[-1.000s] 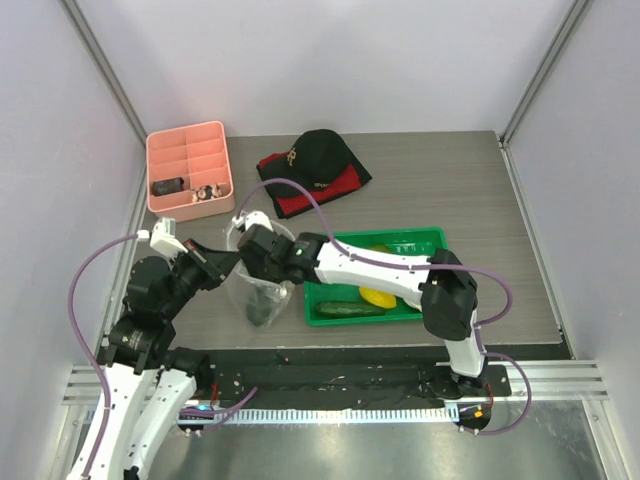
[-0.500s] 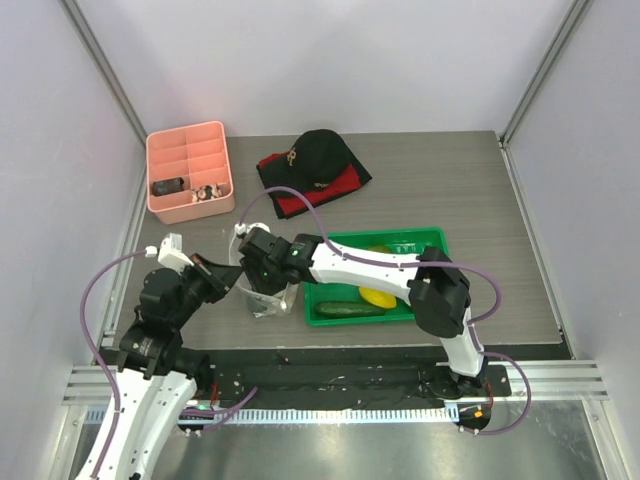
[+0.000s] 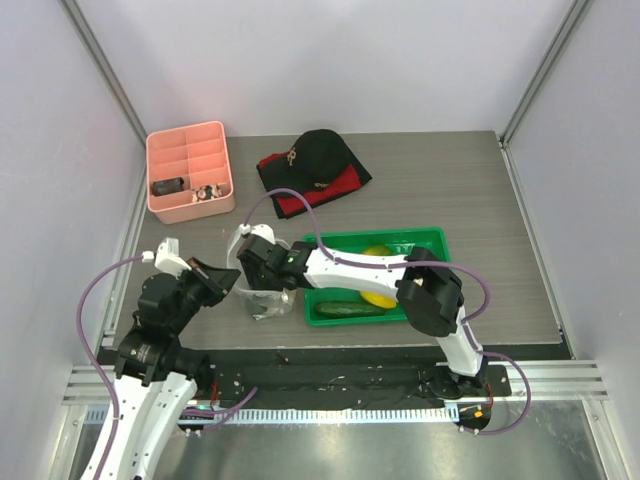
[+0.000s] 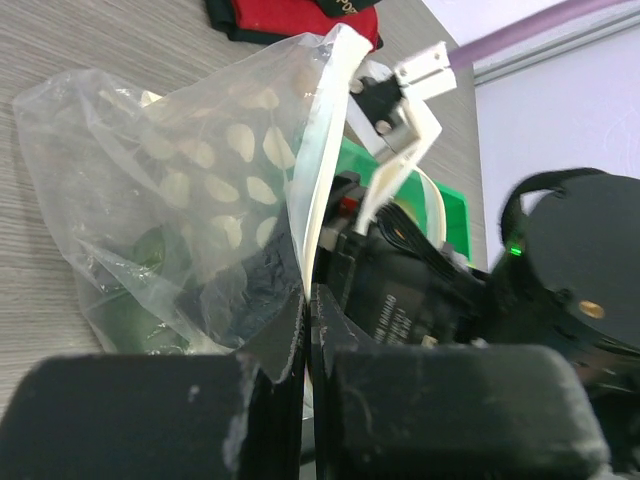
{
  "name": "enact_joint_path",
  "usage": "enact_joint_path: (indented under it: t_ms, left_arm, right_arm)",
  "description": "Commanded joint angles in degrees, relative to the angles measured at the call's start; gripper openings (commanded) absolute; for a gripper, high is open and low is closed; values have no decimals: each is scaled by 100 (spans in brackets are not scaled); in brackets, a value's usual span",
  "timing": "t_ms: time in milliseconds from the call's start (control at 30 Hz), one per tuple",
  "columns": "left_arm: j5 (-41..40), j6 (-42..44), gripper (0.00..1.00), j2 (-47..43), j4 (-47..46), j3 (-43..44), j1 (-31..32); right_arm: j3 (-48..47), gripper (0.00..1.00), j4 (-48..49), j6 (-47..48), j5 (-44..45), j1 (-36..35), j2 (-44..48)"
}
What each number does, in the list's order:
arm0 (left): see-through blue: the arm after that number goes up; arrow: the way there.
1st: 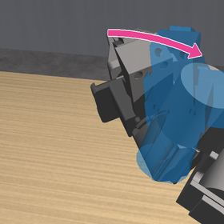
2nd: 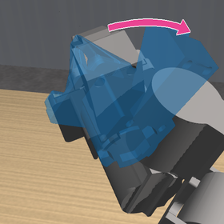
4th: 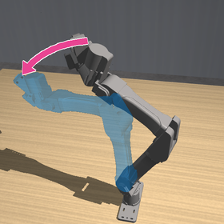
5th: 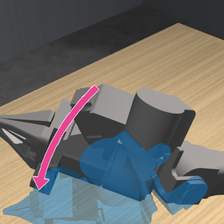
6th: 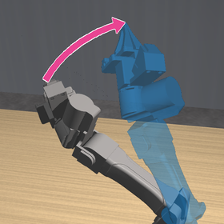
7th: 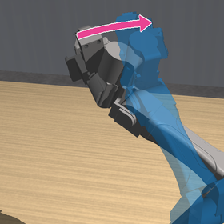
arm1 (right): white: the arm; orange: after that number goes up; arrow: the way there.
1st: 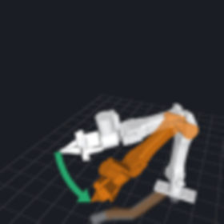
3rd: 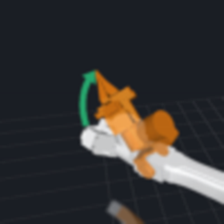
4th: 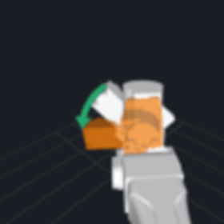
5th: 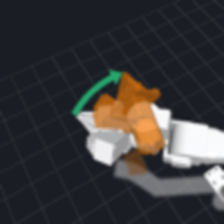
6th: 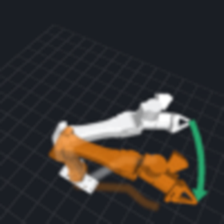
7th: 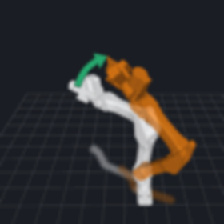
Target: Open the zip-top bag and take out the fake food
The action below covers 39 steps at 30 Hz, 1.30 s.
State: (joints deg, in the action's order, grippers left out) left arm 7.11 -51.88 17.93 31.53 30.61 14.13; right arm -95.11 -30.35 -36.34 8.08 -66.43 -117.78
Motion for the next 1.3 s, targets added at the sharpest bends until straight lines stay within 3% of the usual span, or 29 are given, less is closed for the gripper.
enact_joint_path:
  t_ms: [0,100,200,233,433,733,867,900,967,1000,1100,1267]
  left_arm:
    - [-52,73,0,-150,108,217,-16]
    - [-52,81,0,-229,178,235,-16]
    - [-43,81,0,-264,213,209,-7]
    - [-17,90,0,-264,196,217,-16]
    - [-8,108,0,-282,196,156,-16]
    - [53,55,0,-343,248,147,-16]
    - [-26,73,0,-413,363,130,-7]
    - [-35,73,0,-448,380,129,-16]
    - [-44,64,0,-466,389,94,-7]
    - [-78,64,0,-484,398,86,-7]
    - [-122,46,0,-493,407,103,-7]
    - [-324,46,0,-475,468,217,-16]
  right_arm:
    - [10,45,555,-321,335,-19,-105]
    - [-60,46,583,-348,81,-19,-219]
    - [45,55,644,-392,-165,-54,-220]
    - [80,62,653,-392,-227,-71,-219]
    - [423,75,679,-427,-227,-194,-307]
    - [423,76,1057,-479,-315,-194,-817]
    - [511,63,1057,-436,-53,-194,-800]
    - [546,52,1049,-392,122,-186,-765]
    - [608,43,1005,-234,290,-194,-546]
    - [608,29,996,-129,369,-194,-458]
    - [345,10,672,249,887,-221,-159]
    - [142,3,477,812,1556,-247,315]
